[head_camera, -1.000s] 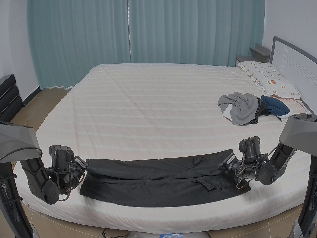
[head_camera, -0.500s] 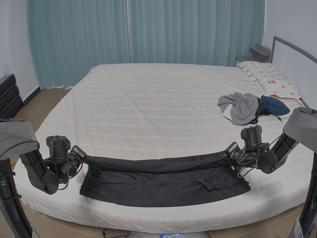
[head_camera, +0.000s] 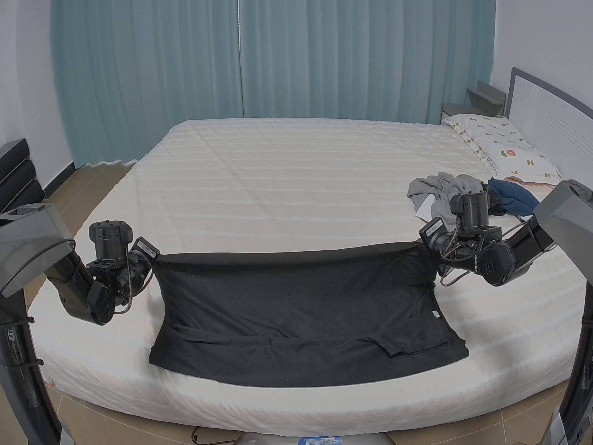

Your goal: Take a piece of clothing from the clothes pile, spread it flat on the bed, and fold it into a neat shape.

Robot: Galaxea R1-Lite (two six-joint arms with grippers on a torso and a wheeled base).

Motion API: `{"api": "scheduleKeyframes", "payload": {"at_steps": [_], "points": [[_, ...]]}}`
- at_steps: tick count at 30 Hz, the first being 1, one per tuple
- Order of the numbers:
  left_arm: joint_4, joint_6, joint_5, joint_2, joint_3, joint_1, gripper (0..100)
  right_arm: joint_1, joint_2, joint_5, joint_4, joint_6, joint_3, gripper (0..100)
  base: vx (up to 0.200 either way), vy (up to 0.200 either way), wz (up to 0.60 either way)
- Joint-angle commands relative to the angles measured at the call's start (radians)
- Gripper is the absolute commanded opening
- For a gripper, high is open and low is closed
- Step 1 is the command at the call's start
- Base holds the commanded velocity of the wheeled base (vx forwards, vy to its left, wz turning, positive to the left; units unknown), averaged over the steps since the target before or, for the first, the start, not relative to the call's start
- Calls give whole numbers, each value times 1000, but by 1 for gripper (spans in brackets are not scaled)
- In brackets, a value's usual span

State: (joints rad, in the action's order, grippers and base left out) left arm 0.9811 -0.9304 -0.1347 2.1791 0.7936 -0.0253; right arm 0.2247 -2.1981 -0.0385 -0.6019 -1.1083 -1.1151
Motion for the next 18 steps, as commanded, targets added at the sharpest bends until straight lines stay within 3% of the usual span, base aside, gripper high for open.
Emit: {"api": "scheduleKeyframes", "payload": {"at_steps": [1,9,18], "points": [[-2,1,-2,21,21,-1,0,-4,-54,-1,-7,27,-37,0,0,0,0],[1,102,1,22,12,1,0,-21,-55,-15,-6,42,-109,0,0,0,0],[-2,150,1,14,22,-1,0,-31,-48,-20,-1,53,-94,0,0,0,0]]}}
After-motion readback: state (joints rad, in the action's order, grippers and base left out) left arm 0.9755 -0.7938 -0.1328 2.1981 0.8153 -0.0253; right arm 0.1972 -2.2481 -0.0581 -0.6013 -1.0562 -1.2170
